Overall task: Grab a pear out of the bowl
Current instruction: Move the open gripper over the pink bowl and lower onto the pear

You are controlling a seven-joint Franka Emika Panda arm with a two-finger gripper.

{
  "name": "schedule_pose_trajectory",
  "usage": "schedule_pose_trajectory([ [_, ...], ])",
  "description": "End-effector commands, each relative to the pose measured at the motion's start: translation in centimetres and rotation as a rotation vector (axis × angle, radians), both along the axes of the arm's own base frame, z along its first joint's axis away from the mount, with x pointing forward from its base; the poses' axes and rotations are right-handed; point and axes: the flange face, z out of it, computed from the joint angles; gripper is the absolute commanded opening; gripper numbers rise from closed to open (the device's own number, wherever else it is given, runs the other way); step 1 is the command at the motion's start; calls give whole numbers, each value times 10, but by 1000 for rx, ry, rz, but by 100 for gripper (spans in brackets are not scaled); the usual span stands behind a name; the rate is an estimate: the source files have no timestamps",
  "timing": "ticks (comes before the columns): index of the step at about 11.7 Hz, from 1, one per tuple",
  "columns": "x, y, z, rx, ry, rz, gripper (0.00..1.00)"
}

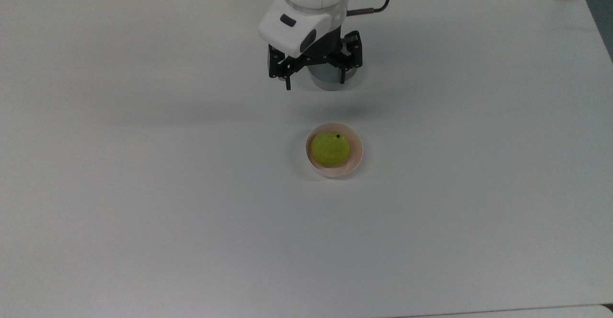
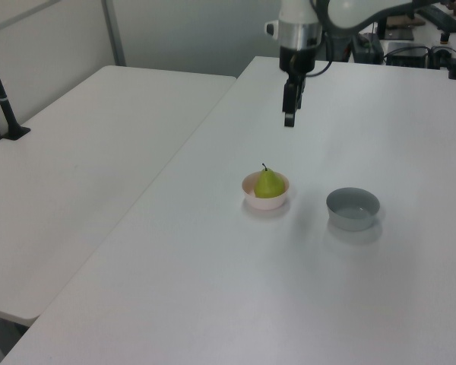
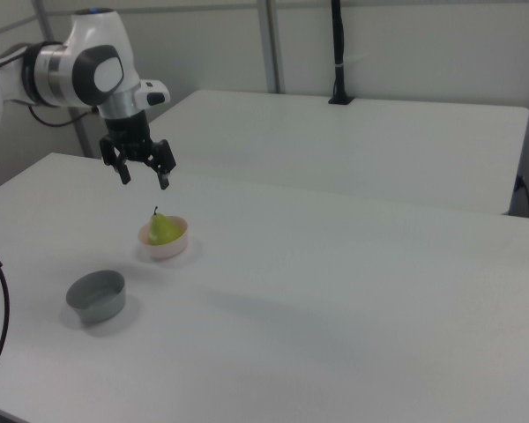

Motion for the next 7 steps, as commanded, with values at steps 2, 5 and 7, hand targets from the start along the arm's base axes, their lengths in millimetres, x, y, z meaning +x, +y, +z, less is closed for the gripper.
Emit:
schedule_pose_trajectory([
  [2, 10, 23, -41, -41, 2, -18, 100],
  [5, 20, 34, -75, -47, -4, -56, 100],
  [7, 23, 42, -92, -62, -13, -96, 100],
])
